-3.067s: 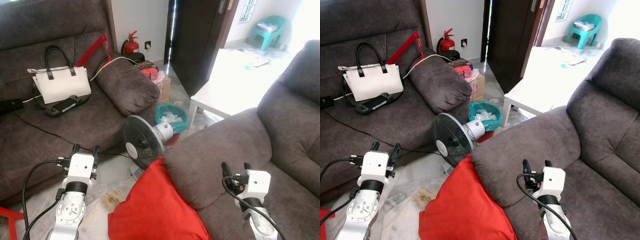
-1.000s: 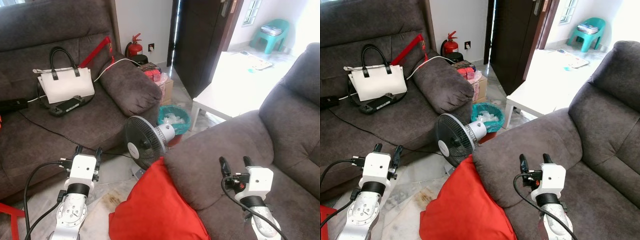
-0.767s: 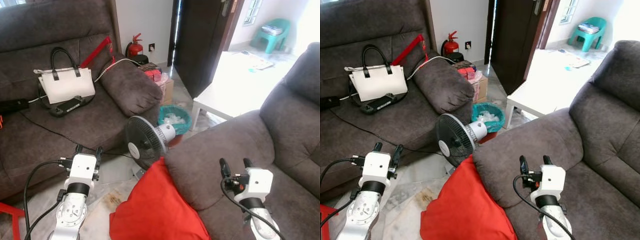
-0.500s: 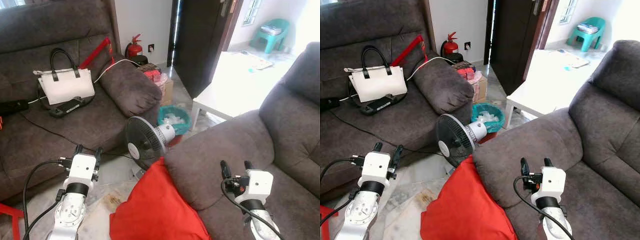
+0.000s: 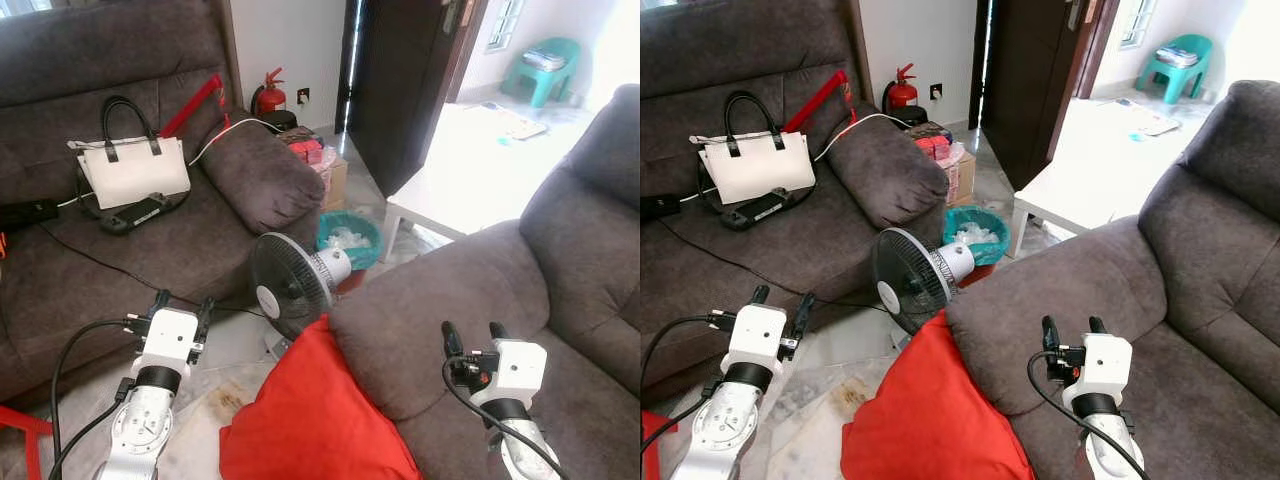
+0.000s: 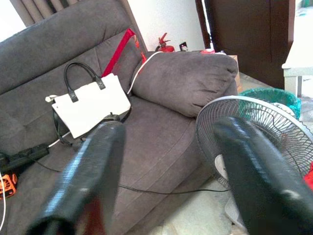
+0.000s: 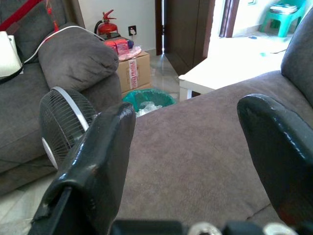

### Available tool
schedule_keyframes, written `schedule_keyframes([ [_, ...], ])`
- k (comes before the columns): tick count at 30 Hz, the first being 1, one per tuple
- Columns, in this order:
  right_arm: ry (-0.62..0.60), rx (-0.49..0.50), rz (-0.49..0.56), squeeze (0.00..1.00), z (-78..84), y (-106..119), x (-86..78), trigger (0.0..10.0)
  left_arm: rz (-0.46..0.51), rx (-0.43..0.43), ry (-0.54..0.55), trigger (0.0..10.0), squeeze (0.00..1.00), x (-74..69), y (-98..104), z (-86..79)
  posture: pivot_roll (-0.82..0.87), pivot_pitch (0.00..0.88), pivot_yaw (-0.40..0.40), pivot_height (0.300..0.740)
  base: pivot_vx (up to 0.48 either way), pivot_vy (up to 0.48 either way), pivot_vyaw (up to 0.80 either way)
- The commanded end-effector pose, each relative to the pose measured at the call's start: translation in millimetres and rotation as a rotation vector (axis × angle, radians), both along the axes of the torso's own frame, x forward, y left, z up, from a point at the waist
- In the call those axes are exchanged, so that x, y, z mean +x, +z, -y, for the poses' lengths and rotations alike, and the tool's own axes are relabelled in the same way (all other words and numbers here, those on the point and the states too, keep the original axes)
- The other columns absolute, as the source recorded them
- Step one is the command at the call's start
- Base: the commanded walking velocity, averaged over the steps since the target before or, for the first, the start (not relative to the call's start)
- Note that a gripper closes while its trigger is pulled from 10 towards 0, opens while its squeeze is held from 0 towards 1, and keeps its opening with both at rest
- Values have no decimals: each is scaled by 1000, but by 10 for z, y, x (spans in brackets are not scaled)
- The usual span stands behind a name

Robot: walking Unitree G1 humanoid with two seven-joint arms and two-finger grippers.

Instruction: Move the pillow to the sofa from floor

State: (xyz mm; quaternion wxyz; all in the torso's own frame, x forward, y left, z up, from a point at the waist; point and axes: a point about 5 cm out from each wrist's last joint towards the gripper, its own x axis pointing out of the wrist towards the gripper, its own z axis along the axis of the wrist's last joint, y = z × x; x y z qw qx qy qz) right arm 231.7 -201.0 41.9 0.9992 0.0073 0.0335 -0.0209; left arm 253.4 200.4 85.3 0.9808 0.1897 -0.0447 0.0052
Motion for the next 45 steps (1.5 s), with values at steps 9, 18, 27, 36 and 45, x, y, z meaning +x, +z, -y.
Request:
schedule_keyframes([
  [9,-4,-2,7,0,23,39,11,10000,-15,6,-21,10000,0,0,-3,30,152,0,-38,740,0,0,0],
  [18,3,-3,12,0,20,48,28,10000,-19,5,-25,10000,0,4,-14,41,153,0,-42,740,0,0,0],
  [27,13,-13,37,0,39,120,168,10000,-3,-6,-23,10000,0,121,12,89,133,0,-47,740,0,0,0],
  [36,-55,-30,79,0,213,215,257,10000,24,-36,-34,10000,0,303,58,173,87,0,-39,740,0,0,0],
  [45,-108,-9,73,0,290,174,187,10000,42,-24,-40,10000,0,325,120,119,94,0,-13,740,0,0,0],
])
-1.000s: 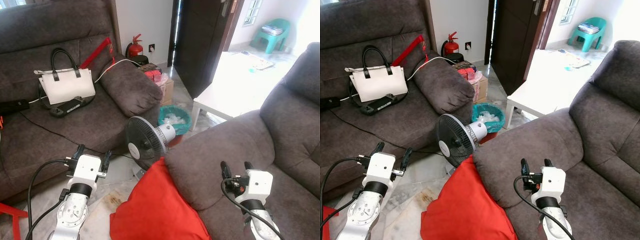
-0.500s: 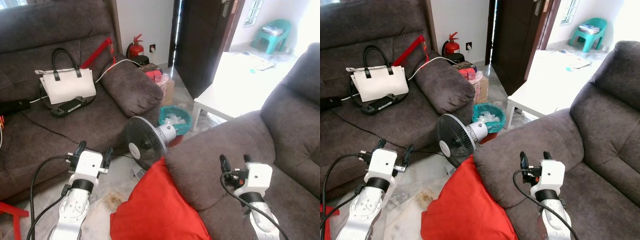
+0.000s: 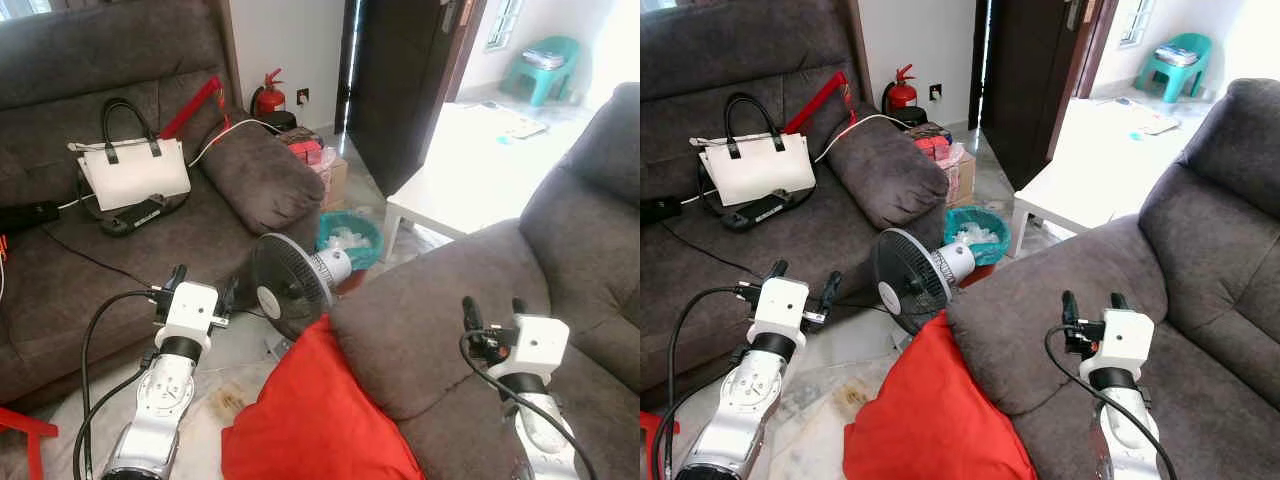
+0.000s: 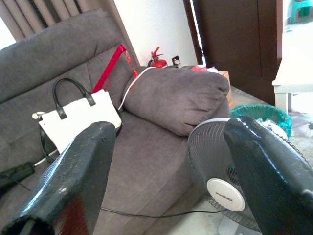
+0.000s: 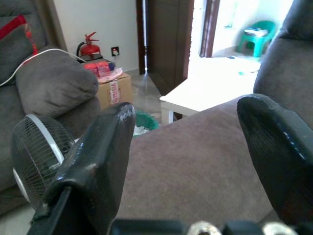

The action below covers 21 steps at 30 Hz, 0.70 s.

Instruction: Move the pillow to the sofa from floor

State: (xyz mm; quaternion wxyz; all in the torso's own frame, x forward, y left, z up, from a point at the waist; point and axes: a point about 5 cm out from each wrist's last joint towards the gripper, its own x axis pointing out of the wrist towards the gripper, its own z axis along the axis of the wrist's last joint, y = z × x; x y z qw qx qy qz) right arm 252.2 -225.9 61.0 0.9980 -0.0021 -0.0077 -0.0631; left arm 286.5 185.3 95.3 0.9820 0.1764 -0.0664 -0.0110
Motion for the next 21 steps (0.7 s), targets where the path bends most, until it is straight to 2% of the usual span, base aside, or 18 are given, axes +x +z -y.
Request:
schedule_keyframes([
  [1,-24,19,-4,0,45,-8,7,10000,7,3,0,10000,0,-8,19,-39,90,0,-11,740,0,0,0],
  [8,10,20,15,0,-11,36,85,10000,9,3,9,10000,0,-63,-2,-49,132,0,-35,740,0,0,0],
  [14,103,30,-5,0,-177,7,139,10000,22,-1,72,10000,0,-254,14,-157,191,1,-81,740,0,0,0],
  [18,131,25,-11,0,-216,6,157,10000,8,-8,97,10000,0,-341,-40,-161,187,4,-84,740,0,0,0],
  [21,137,20,-1,0,-214,34,154,10000,2,-12,93,10000,0,-355,-59,-144,177,4,-83,740,0,0,0],
])
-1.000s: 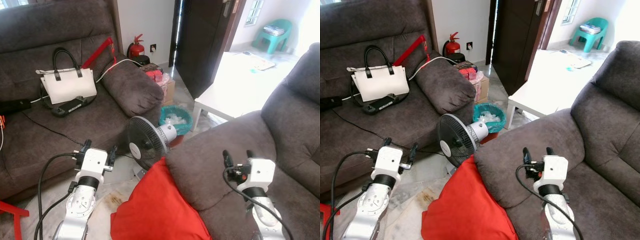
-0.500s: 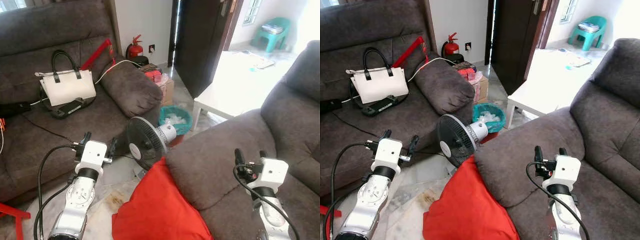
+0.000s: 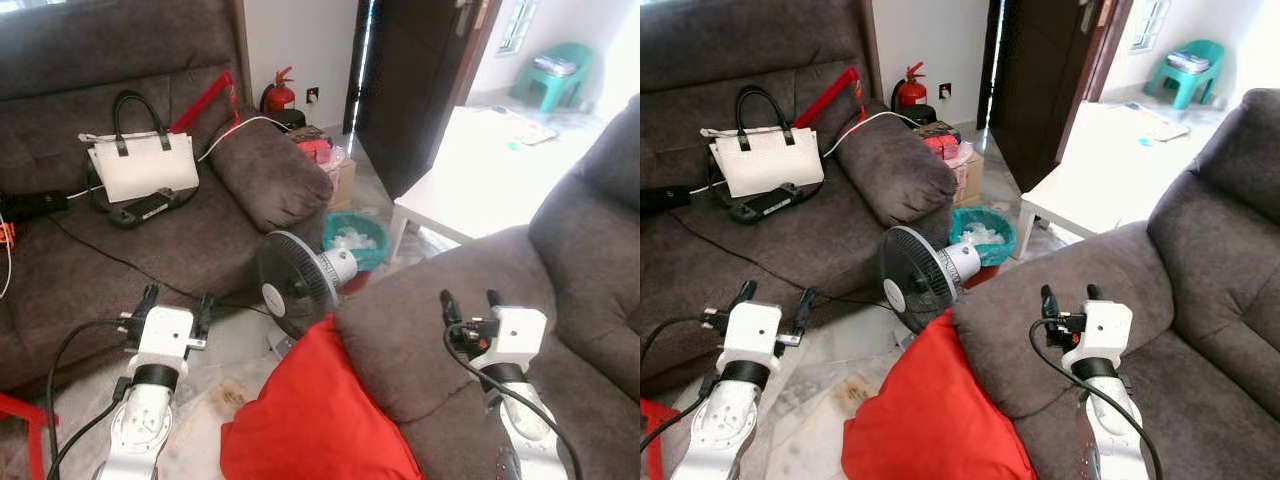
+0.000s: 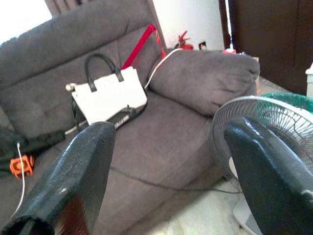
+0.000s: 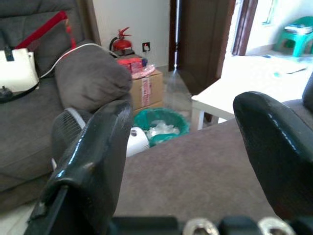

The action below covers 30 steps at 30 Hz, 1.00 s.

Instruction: Move the pillow to the sofa from floor

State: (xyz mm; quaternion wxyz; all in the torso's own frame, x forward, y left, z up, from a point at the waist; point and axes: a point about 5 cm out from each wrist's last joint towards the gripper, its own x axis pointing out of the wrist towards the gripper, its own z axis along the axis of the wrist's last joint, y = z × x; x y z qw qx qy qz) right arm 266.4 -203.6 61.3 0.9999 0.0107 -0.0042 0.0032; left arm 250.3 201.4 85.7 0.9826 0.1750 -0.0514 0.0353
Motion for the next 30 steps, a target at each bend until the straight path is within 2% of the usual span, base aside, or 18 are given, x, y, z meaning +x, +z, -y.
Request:
schedule_keyframes([
  [1,-4,-7,8,0,24,36,6,10000,7,-1,-13,10000,0,25,22,31,162,2,-82,740,0,0,0],
  [5,-19,-11,8,0,60,42,-34,10000,6,-6,-37,10000,0,108,55,70,142,14,-83,740,0,0,0],
  [12,-50,-15,-5,0,113,19,-77,10000,8,-13,-49,10000,0,119,69,109,127,16,-80,740,0,0,0],
  [16,-61,-10,-11,0,80,-4,-80,10000,-9,-17,-66,10000,0,112,14,137,103,0,-73,740,0,0,0],
  [21,-62,-5,6,0,63,52,-36,10000,7,-31,-84,10000,0,204,55,227,100,0,-78,740,0,0,0],
  [24,-65,-10,-4,0,56,29,-68,10000,10,-37,-93,10000,0,188,56,277,114,0,-86,740,0,0,0],
  [30,-62,-9,-25,0,15,-18,-99,10000,-4,-36,-83,10000,0,132,2,234,111,0,-86,740,0,0,0],
])
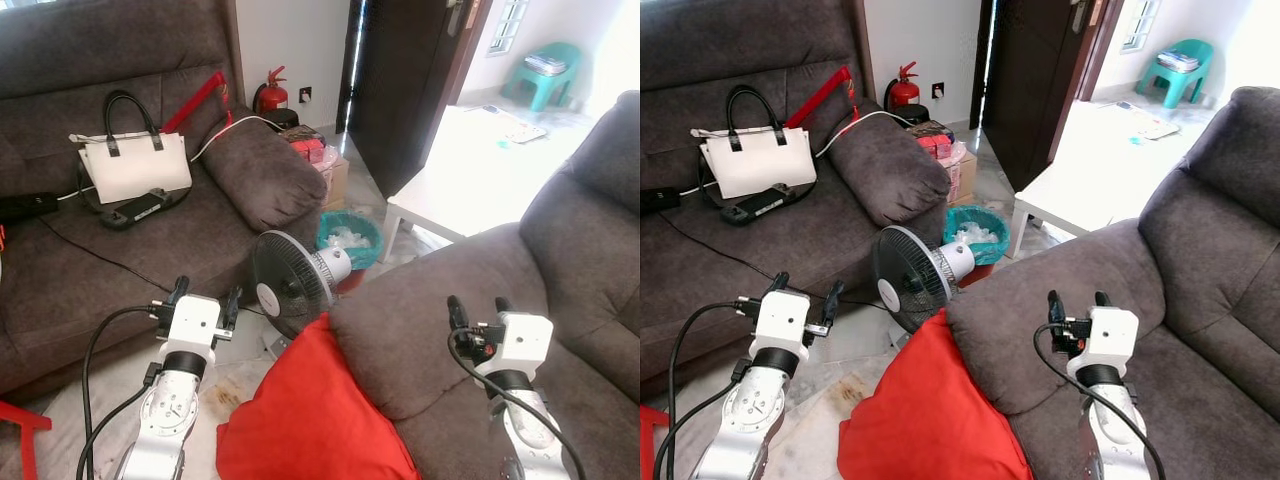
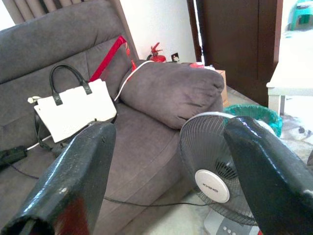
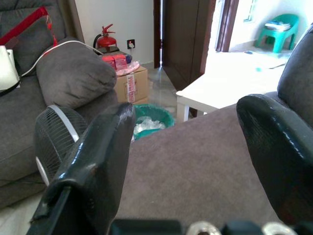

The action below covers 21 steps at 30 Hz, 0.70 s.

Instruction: Move the pillow to the sofa from floor

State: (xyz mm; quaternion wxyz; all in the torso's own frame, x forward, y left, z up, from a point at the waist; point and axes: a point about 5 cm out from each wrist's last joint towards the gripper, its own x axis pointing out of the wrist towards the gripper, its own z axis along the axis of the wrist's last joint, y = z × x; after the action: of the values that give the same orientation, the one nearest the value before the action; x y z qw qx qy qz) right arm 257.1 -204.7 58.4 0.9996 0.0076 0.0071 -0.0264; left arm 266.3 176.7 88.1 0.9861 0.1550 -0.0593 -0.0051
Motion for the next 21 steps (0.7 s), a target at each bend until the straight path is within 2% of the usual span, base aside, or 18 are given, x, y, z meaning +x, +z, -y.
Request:
schedule_keyframes([
  [1,-11,-3,-7,0,10,6,-5,10000,-12,2,6,10000,0,-37,-34,-26,112,0,-86,740,0,0,0],
  [6,-15,-11,-16,0,10,23,45,10000,-5,1,11,10000,0,11,-1,-27,110,0,-85,740,0,0,0],
  [9,-2,-16,-28,0,-41,-13,34,10000,-7,0,7,10000,0,10,-7,-9,114,1,-81,711,0,0,0],
  [21,9,-12,-46,0,-76,-56,9,10000,-16,-2,9,10000,0,-13,-27,-23,119,10,-80,636,0,0,0],
])
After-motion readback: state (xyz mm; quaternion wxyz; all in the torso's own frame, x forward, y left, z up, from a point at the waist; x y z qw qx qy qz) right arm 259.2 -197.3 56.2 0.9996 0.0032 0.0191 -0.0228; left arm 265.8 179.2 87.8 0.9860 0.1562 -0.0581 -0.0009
